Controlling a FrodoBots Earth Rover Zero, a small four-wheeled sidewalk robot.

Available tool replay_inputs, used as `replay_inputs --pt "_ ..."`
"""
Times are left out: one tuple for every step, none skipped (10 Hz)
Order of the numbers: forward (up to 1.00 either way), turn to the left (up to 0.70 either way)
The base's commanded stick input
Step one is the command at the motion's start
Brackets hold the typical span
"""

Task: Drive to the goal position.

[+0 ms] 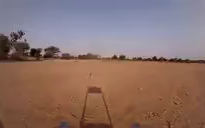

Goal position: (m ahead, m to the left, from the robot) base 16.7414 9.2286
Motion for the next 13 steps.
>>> replay_inputs --pt "0.66 0.0" --pt "0.66 0.0" --pt "0.66 -0.04" --pt "0.66 -0.15" --pt "0.66 -0.27" --pt "0.66 -0.33" --pt "0.66 -0.27" --pt "0.66 -0.06" --pt "0.66 0.0" --pt "0.66 0.0" --pt "0.66 0.0" --pt "0.66 0.0" --pt "0.66 0.0"
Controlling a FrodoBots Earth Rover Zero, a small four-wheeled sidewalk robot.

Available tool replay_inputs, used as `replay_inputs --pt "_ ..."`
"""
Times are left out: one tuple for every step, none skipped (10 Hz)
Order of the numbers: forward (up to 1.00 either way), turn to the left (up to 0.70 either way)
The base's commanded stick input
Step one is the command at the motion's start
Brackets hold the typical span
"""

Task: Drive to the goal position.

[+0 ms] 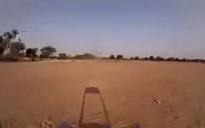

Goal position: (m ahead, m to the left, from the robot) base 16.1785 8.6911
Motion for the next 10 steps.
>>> replay_inputs --pt "0.66 0.0" --pt "0.66 0.0" --pt "0.66 0.0" --pt "0.66 0.0" --pt "0.66 0.0" --pt "0.66 0.0" --pt "0.66 0.0" --pt "0.66 0.0" --pt "0.66 0.0" --pt "0.66 0.0"
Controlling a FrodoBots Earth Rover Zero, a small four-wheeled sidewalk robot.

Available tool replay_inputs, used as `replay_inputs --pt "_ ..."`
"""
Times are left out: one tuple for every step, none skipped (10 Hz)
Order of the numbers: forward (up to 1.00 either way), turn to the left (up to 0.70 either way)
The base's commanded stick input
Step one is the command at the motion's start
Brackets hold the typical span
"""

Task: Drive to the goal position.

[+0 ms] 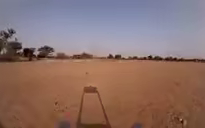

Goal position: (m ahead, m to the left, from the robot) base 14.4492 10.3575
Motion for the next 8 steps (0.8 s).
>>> replay_inputs --pt "0.66 0.0" --pt "0.66 -0.25" --pt "0.66 -0.33" --pt "0.66 -0.31" --pt "0.66 -0.14" --pt "0.66 0.0" --pt "0.66 0.0" --pt "0.66 0.0"
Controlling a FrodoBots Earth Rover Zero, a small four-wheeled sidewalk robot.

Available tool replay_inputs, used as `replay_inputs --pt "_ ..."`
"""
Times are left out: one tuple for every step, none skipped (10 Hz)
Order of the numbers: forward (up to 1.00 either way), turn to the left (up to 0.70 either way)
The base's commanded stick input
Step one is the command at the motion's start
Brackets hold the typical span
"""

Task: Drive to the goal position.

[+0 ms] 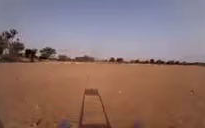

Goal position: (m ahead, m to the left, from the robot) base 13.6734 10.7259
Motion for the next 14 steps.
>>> replay_inputs --pt "0.66 0.0" --pt "0.66 0.0" --pt "0.66 0.0" --pt "0.66 0.0" --pt "0.66 0.0" --pt "0.67 0.0" --pt "0.67 0.0" --pt "0.68 0.0" --pt "0.69 0.0" --pt "0.69 0.0" --pt "0.69 0.0" --pt "0.69 0.0" --pt "0.68 0.0" --pt "0.68 0.0"
